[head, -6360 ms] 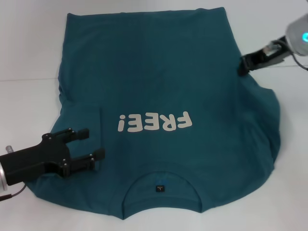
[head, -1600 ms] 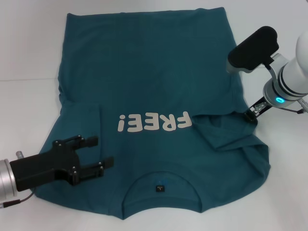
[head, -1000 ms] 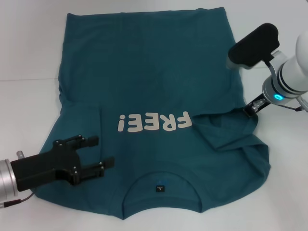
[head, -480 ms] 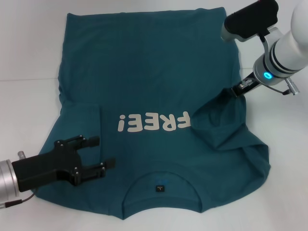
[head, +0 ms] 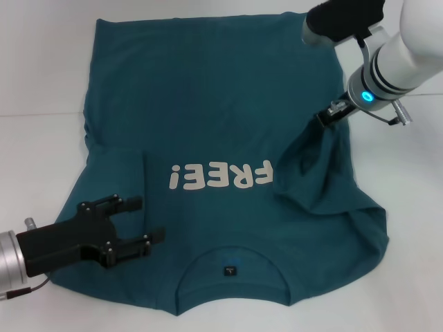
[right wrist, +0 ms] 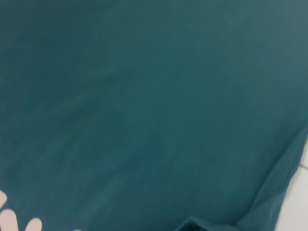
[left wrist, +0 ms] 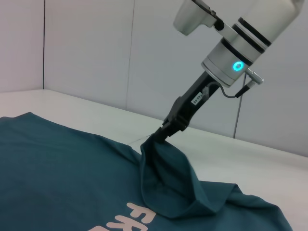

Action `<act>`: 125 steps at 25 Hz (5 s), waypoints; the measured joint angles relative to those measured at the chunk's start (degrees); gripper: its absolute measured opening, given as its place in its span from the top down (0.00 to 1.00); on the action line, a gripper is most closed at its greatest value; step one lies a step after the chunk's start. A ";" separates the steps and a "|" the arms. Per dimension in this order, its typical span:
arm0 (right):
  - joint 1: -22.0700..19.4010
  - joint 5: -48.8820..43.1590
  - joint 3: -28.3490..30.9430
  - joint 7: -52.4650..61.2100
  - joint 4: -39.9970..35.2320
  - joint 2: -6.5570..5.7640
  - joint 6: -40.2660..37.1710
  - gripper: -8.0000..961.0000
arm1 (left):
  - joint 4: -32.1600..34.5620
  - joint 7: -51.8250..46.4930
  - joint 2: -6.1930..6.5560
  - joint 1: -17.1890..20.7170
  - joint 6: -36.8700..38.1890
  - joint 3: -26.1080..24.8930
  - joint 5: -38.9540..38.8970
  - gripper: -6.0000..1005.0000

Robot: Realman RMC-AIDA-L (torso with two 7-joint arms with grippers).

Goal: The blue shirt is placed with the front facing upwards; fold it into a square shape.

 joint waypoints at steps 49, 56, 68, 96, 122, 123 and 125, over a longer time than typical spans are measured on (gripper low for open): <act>-41.67 49.29 27.43 -44.58 -35.69 2.44 -34.36 0.14 | 25.03 -28.34 -5.39 13.69 -7.27 -8.49 16.45 0.24; -41.41 49.03 28.18 -45.21 -34.34 2.45 -34.27 0.14 | 24.67 -29.54 -5.41 11.87 -10.97 -8.61 20.34 0.24; -40.44 49.04 28.22 -44.93 -33.03 1.96 -33.76 0.15 | 19.97 -35.76 -3.46 8.33 -12.90 -8.67 23.70 0.24; -38.79 48.26 28.22 -44.95 -30.29 1.35 -32.89 0.15 | 20.48 -38.27 -3.89 8.01 -12.04 -10.77 27.32 0.25; -38.02 47.27 28.39 -44.49 -28.34 0.91 -33.07 0.16 | 17.74 -39.25 -4.02 5.71 -10.24 -10.82 28.56 0.91; -38.03 47.27 28.39 -44.42 -28.34 0.94 -33.10 0.16 | 17.85 -39.39 -4.08 5.71 -10.17 -10.84 28.56 0.92; -38.03 47.28 28.53 -44.32 -28.34 0.94 -33.21 0.17 | 17.93 -39.74 -4.12 5.72 -9.91 -10.86 28.55 0.93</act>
